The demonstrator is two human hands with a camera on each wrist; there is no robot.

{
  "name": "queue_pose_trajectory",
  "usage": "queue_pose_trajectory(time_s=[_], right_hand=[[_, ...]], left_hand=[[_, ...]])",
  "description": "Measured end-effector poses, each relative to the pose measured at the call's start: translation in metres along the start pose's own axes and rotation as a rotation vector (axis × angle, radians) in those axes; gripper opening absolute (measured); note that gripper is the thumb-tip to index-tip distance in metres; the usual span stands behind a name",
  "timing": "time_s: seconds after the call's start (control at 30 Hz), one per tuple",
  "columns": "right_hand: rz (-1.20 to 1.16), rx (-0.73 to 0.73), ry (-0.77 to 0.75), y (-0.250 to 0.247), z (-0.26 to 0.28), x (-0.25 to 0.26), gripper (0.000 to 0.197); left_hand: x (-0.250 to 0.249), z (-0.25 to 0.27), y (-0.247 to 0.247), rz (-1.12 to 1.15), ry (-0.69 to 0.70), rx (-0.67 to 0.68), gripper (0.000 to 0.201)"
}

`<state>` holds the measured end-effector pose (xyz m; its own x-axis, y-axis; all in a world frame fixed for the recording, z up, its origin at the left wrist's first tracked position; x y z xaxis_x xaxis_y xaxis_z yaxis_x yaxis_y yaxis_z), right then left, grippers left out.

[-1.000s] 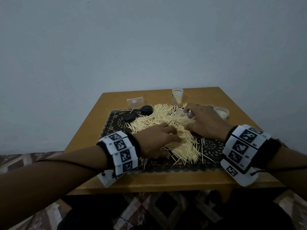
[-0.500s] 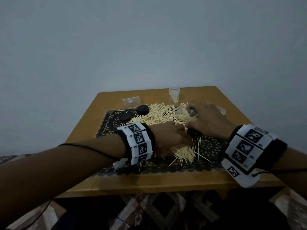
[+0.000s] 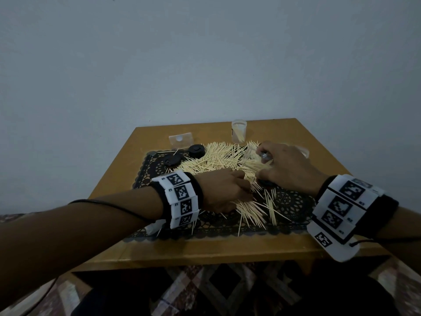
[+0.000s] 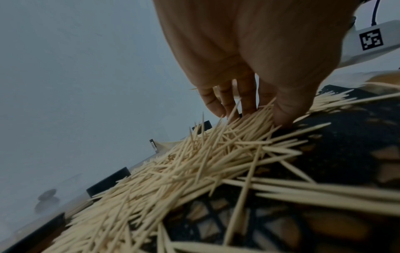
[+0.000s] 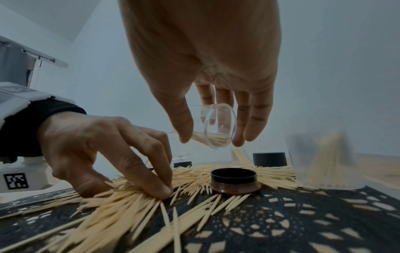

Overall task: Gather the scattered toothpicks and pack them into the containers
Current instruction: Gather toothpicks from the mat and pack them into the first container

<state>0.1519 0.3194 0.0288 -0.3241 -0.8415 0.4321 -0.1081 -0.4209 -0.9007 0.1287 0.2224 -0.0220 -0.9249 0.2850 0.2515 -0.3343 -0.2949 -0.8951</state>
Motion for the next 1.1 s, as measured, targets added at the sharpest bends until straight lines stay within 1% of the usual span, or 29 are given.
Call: queue_pose_trajectory(time_s=[0.17,0.33,0.53,0.7,0.83,1.0,1.1], right_hand=[[0.005,0.002,-0.005,0.0000,-0.0006,-0.0016,0.049],[-0.003,-0.007,-0.013,-0.0003,-0.0011,-0.0027,0.048],[0.008,-0.004,0.011,-0.0016,-0.0007,-0.0047,0.047],[-0.001,-0.011,-0.007,-0.0022,-0.0018,-0.0050,0.046],[-0.030,-0.012,-0.024,-0.0015,-0.0025,-0.0049,0.048],[-0.003,-0.017,-0.014,-0.0024,-0.0022,-0.0062,0.049],[-0.018,-0.015,-0.024,-0.0029,-0.0032,-0.0057,0.050]], left_hand=[[0.0056,-0.0005,0.0039,0.004,-0.008,-0.041,0.043],[0.0064,-0.0002,0.0036,-0.024,0.007,-0.118,0.043],[0.0036,0.0008,-0.0019,-0.087,0.039,-0.201,0.030],[0.0050,-0.0011,0.0017,-0.190,-0.001,-0.265,0.016],[0.0067,-0.0008,0.0064,-0.250,-0.035,-0.288,0.022],[0.0047,0.0013,0.0067,-0.292,-0.044,-0.321,0.033],[0.0041,0.0032,0.0063,-0.312,-0.054,-0.342,0.034]])
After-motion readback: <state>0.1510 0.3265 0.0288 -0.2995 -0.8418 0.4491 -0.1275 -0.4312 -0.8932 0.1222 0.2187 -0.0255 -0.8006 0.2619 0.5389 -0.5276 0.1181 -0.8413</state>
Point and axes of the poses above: each hand's wrist, its own z-axis away from the middle knuckle, its own y-axis out of the palm, x = y × z, the point moved 9 cm from there along -z, towards the middle knuckle, and after that the axes turned 14 degrees about x, right-handed, at the moved point
